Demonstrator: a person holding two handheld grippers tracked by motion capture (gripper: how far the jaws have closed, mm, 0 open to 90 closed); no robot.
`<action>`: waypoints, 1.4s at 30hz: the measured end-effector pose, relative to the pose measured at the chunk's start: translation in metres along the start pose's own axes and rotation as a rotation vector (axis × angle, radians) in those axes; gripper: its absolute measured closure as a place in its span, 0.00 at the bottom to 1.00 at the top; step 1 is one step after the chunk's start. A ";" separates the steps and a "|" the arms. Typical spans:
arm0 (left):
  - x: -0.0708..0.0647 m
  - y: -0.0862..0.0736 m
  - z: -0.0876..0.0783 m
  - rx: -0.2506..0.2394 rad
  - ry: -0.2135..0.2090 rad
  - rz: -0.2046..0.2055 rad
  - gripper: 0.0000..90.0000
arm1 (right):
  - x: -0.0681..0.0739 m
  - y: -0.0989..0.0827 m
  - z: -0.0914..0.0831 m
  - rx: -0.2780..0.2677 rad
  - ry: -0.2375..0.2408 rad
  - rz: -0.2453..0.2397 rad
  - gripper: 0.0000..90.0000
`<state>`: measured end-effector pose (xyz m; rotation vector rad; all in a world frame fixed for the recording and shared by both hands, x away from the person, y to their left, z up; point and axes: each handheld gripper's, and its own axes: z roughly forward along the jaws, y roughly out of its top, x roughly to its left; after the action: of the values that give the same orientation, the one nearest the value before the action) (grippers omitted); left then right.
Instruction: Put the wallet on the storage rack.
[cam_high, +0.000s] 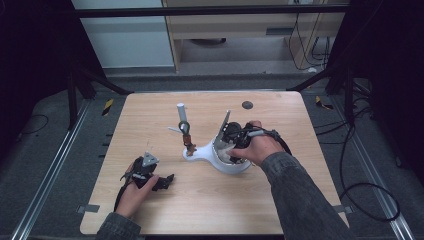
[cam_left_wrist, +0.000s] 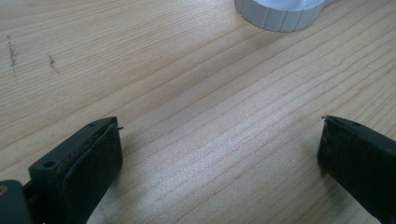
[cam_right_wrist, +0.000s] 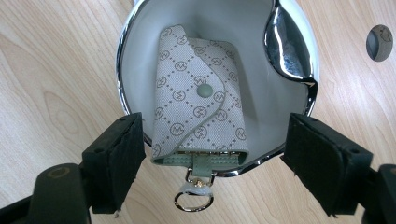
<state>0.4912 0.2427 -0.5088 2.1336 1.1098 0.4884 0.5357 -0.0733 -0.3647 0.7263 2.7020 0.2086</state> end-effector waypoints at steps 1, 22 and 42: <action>0.000 0.000 0.000 0.000 0.000 0.000 0.00 | 0.000 0.000 -0.001 -0.002 0.002 -0.002 0.23; 0.000 0.000 0.000 -0.002 0.000 -0.001 0.00 | -0.003 -0.019 -0.008 -0.077 0.003 0.043 0.12; 0.000 0.000 0.000 -0.002 0.000 0.000 0.00 | -0.011 -0.039 -0.017 -0.146 -0.013 0.085 0.09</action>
<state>0.4912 0.2426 -0.5090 2.1315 1.1087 0.4896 0.5207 -0.1130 -0.3543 0.7962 2.6133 0.4154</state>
